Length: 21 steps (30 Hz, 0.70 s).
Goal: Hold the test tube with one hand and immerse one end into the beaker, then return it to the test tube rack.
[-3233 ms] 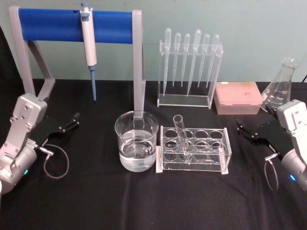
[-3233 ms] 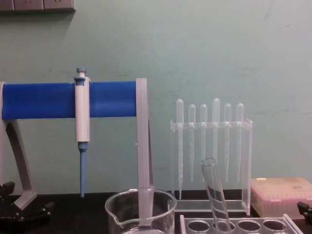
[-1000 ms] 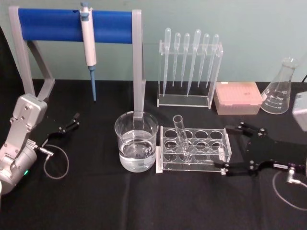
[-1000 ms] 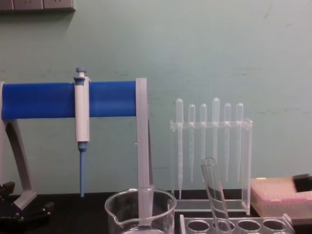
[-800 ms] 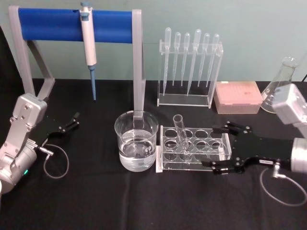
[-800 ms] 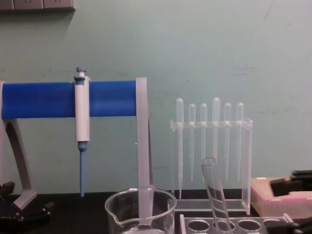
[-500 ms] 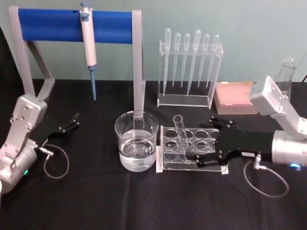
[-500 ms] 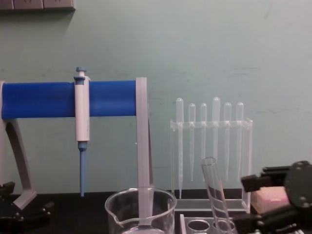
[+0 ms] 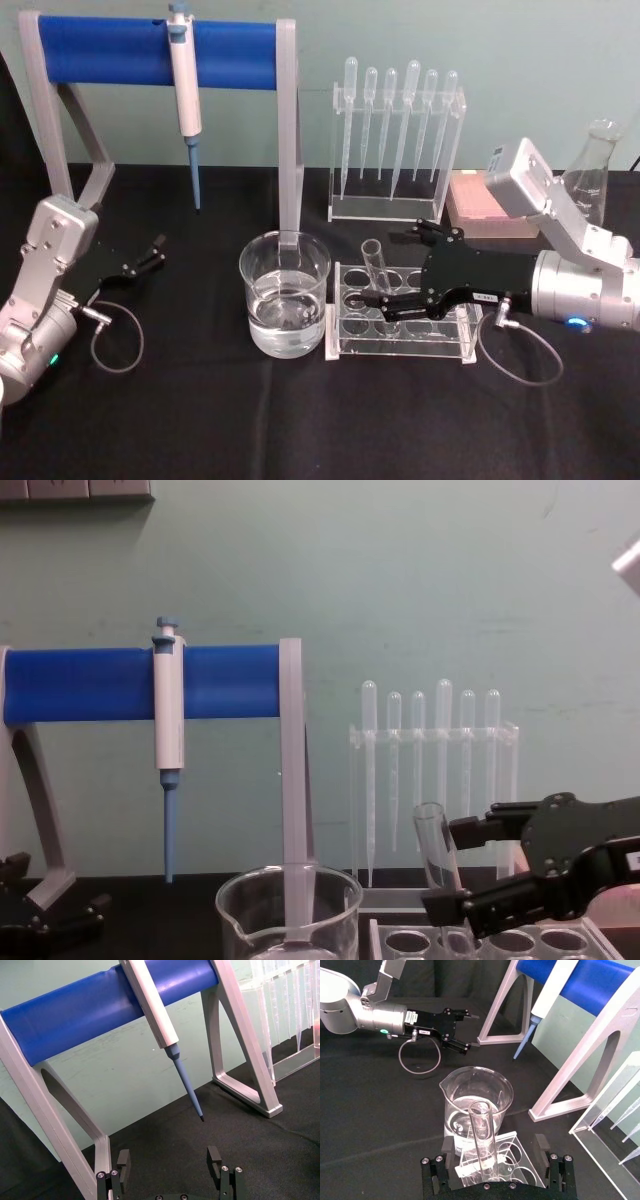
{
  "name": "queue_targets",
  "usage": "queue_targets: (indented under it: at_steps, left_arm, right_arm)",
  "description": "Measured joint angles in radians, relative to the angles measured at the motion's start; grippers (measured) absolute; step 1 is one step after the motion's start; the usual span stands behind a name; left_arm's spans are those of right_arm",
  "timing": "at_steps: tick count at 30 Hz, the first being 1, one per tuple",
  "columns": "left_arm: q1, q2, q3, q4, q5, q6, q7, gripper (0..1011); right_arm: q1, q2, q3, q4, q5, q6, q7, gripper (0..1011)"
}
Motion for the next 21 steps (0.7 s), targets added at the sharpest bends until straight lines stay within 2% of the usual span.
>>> queue_targets:
  at_steps: [7,10,21]
  left_arm:
    - [0.000,0.000,0.000,0.000,0.000,0.000,0.000,1000]
    - [0.000,0.000,0.000,0.000,0.000,0.000,0.000,1000]
    - [0.000,0.000,0.000,0.000,0.000,0.000,0.000,1000]
  right_arm:
    - [0.011,-0.014,-0.018,0.017,-0.005,-0.003,0.002,1003]
    - [0.012,-0.019,-0.025,0.023,-0.013,-0.022,0.002,1003]
    - [0.013,-0.019,-0.025,0.023,-0.013,-0.021,0.003,982]
